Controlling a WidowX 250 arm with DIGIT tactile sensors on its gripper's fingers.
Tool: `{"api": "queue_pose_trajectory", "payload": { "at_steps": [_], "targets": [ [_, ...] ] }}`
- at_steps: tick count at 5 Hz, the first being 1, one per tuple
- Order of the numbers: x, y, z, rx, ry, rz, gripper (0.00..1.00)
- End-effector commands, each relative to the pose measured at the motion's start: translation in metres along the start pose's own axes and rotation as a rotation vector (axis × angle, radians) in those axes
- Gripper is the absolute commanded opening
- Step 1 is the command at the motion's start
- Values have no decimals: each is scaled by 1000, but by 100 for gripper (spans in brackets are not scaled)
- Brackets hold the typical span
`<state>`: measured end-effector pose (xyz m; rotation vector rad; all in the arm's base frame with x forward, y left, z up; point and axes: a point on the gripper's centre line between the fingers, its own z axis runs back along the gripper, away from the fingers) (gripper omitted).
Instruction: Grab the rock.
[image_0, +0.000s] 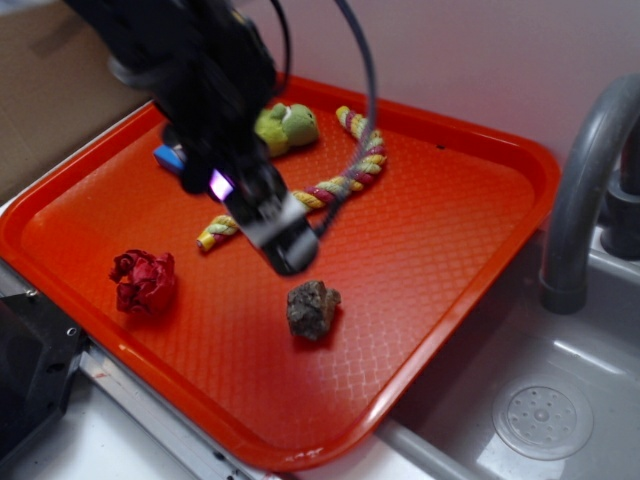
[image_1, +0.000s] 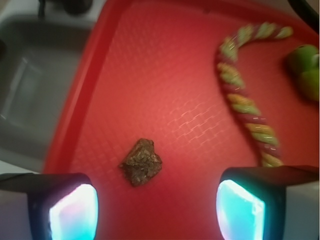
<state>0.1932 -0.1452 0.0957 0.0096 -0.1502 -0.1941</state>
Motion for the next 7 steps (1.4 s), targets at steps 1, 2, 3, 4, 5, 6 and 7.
{"api": "queue_pose_trajectory", "payload": {
  "at_steps": [1, 2, 3, 4, 5, 6, 7],
  "targets": [
    [7, -20, -35, 7, 22, -107, 100],
    [4, -29, -55, 47, 69, -156, 100],
    [4, -27, -68, 69, 100, -158, 100],
    [0, -29, -74, 88, 118, -154, 100],
    [-4, -26, -70, 98, 119, -141, 0],
    [-10, -23, -64, 94, 122, -164, 0],
    [-7, -14, -51, 98, 131, -140, 0]
  ]
}}
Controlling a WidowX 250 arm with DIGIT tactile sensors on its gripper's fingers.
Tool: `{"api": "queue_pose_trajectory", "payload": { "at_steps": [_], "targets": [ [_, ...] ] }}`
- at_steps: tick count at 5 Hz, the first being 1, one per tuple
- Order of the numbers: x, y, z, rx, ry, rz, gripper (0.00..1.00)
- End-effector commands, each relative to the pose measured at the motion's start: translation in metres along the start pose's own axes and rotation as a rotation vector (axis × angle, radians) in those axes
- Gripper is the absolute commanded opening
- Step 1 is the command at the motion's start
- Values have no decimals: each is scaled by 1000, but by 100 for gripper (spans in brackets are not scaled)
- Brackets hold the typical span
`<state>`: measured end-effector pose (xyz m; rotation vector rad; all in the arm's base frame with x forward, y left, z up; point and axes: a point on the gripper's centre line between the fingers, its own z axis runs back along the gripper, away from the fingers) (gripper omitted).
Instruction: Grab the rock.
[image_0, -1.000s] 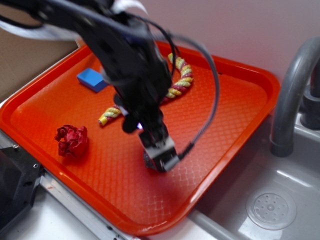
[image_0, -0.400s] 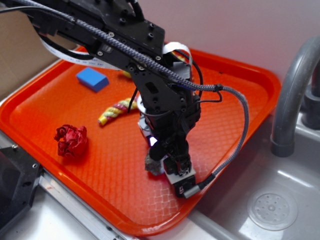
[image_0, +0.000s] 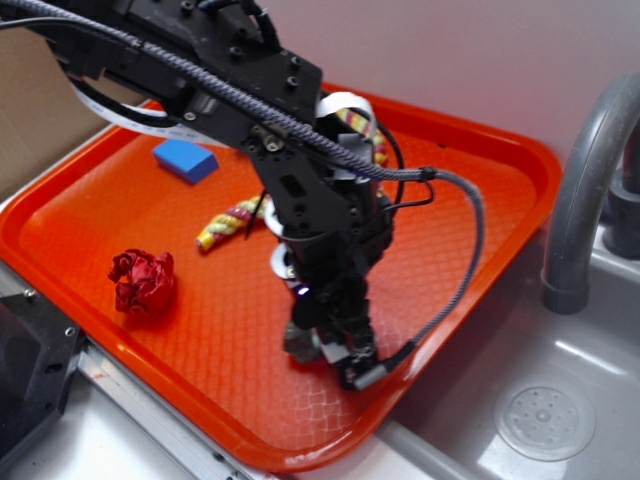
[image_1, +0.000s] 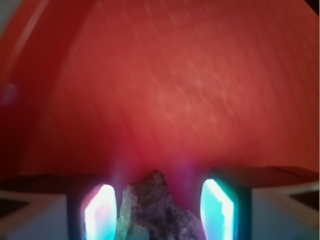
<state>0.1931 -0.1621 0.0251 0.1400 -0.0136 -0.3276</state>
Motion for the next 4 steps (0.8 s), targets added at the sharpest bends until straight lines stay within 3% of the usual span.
{"api": "queue_pose_trajectory", "payload": {
  "at_steps": [1, 2, 4],
  "targets": [
    [-2, 41, 64, -2, -21, 91, 0],
    [-3, 100, 105, -51, -36, 262, 0],
    [-39, 165, 167, -91, -133, 505, 0]
  ]
}}
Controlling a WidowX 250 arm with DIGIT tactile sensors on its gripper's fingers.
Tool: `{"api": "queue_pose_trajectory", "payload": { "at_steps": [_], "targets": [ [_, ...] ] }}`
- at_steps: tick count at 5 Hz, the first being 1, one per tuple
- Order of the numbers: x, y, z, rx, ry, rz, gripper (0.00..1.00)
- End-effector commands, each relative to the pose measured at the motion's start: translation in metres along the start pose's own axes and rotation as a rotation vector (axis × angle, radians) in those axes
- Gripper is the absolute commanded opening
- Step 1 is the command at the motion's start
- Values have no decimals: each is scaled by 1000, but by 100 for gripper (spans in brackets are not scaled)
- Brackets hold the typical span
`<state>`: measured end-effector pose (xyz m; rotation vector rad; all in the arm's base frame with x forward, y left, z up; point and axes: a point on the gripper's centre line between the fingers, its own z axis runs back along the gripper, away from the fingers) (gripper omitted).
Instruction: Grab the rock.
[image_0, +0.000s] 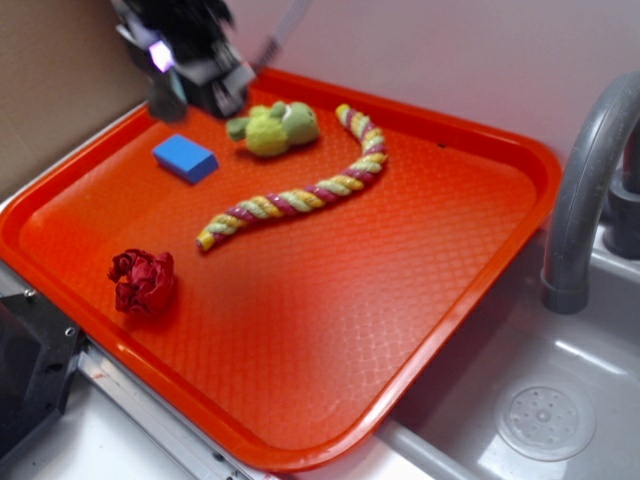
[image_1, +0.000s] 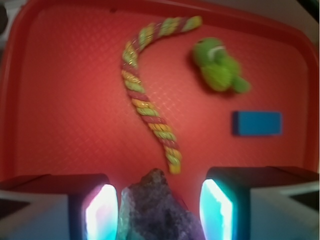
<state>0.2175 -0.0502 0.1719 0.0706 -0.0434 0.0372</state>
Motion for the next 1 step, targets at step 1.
{"api": "queue_pose_trajectory", "payload": {
  "at_steps": [1],
  "targets": [
    [-8, 32, 38, -104, -130, 78, 0]
  ]
}}
